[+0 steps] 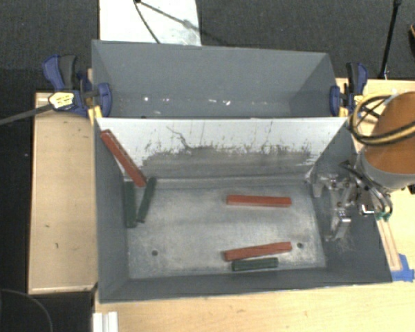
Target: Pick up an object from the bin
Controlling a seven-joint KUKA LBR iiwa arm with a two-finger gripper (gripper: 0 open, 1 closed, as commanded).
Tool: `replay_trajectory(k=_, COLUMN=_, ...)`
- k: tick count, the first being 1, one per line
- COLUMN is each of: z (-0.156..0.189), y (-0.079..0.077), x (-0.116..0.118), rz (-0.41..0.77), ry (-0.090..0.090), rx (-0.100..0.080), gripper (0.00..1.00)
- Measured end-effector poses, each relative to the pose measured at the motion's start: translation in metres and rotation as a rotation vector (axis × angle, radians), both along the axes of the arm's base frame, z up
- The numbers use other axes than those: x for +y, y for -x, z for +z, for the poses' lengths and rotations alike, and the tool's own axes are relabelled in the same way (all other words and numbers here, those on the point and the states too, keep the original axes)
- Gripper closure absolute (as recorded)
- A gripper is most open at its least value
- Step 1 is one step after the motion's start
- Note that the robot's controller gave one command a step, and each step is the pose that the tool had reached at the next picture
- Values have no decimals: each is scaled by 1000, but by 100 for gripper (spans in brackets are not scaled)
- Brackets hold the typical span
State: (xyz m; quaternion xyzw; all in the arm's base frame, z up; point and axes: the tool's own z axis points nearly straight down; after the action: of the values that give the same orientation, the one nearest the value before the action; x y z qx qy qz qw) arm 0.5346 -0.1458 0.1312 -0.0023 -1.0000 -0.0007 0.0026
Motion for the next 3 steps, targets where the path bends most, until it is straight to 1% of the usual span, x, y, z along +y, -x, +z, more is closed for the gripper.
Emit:
replay_trajectory(k=1, z=-64, y=-58, x=62, rz=-54, ry=-3, rx=-8, gripper=0)
replay_trajectory(k=2, z=-29, y=-47, x=120, rz=-24, ry=-2, rx=-8, gripper=0)
replay_trajectory(k=3, z=-31, y=-38, x=100, rz=-134, ry=1, rx=-3, gripper=0)
